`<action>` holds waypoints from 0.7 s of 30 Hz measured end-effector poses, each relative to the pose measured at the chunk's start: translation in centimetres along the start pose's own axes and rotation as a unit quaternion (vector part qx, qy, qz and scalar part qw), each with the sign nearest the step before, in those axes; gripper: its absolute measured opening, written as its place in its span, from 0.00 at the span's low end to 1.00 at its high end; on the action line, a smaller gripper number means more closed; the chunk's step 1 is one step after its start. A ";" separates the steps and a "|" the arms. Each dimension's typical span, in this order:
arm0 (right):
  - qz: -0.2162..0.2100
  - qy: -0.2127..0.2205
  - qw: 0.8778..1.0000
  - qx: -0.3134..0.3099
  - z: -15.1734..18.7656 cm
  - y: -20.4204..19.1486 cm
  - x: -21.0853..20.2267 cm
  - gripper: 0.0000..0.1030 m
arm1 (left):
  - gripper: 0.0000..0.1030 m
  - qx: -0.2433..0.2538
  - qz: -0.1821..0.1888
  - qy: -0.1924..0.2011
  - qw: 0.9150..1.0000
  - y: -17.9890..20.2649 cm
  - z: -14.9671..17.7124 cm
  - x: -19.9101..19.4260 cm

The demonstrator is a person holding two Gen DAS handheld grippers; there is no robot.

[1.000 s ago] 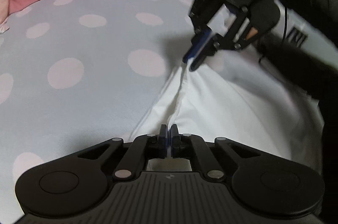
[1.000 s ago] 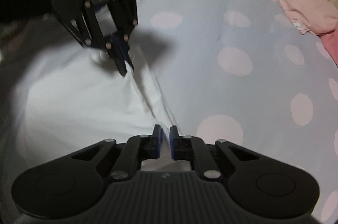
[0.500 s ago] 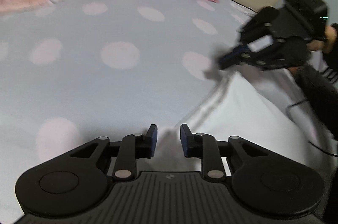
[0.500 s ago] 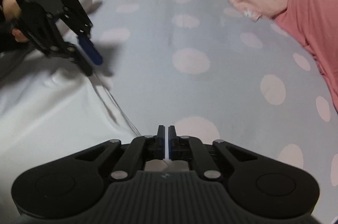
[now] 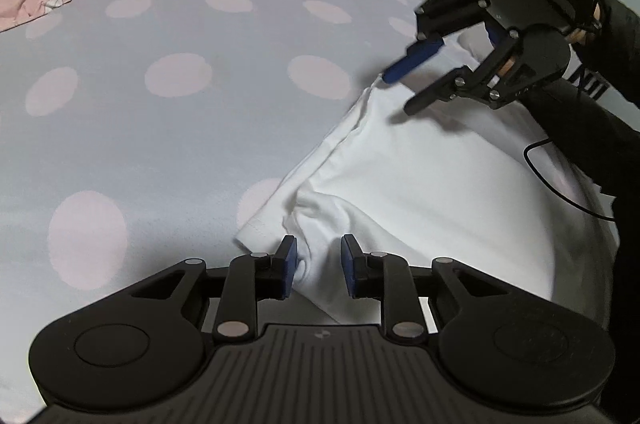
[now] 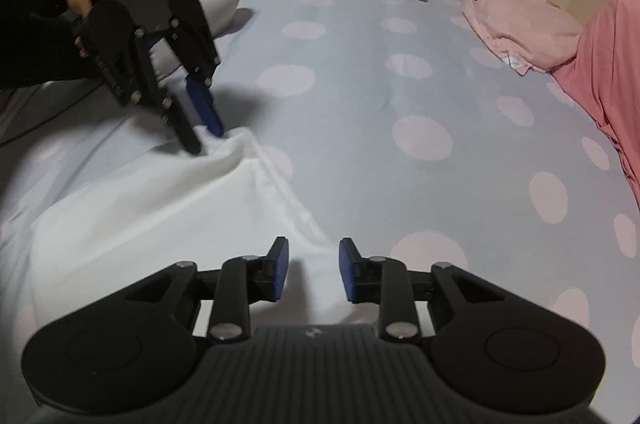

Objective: Fold clothes
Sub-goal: 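Pinch the folded shirt edge with both grippers and tug it straight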

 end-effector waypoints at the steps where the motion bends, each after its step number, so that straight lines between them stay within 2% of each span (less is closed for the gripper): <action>1: -0.003 0.000 1.000 -0.003 -0.3 0.2 0.4 0.35 | 0.20 -0.002 0.000 -0.002 1.000 0.0 0.0 0.2; 3: -0.014 -0.014 1.000 -0.012 -0.7 0.5 1.4 0.53 | 0.19 -0.007 0.002 -0.004 1.000 -0.1 0.0 0.3; 4: -0.022 -0.027 0.999 -0.018 -0.8 0.7 2.0 0.55 | 0.14 -0.009 0.003 -0.004 1.000 -0.1 0.0 0.2; 5: -0.036 -0.045 0.998 -0.024 -0.8 0.9 2.6 0.54 | 0.10 -0.011 0.005 -0.003 1.000 -0.2 0.1 0.2; 7: -0.062 -0.079 0.994 -0.035 -0.8 1.3 3.7 0.17 | 0.09 -0.024 0.018 0.000 1.000 -0.6 0.3 -0.1; 8: -0.070 -0.080 0.994 -0.028 -0.9 1.6 3.8 0.04 | 0.07 -0.030 0.024 0.002 0.999 -0.8 0.4 -0.2; 10: -0.084 -0.081 0.993 -0.012 -1.1 2.4 3.8 0.03 | 0.06 -0.041 0.036 0.009 0.998 -1.2 0.7 -0.4; 13: -0.099 -0.047 0.993 0.035 -1.5 3.9 2.9 0.03 | 0.06 -0.063 0.046 0.022 0.997 -2.1 1.4 -1.1; 16: -0.095 -0.019 0.994 0.060 -1.2 4.7 2.4 0.02 | 0.05 -0.092 0.049 0.036 0.994 -3.2 1.9 -1.5; 18: -0.088 -0.020 0.994 0.064 -0.7 4.6 2.9 0.02 | 0.05 -0.111 0.048 0.041 0.992 -3.7 2.3 -1.7; 21: -0.072 -0.034 0.995 0.064 0.2 4.1 4.0 0.02 | 0.04 -0.126 0.022 0.038 0.991 -4.1 2.8 -1.3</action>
Point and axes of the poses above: each gripper's, at about its wrist camera, not at the fingertips, and x roughly the way its jaws point, y to its right, z to its underside, the point moved 5 cm from there along x, roughly the way its jaws point, and after that the axes turned 3 degrees about -z, right-handed, at the moved point
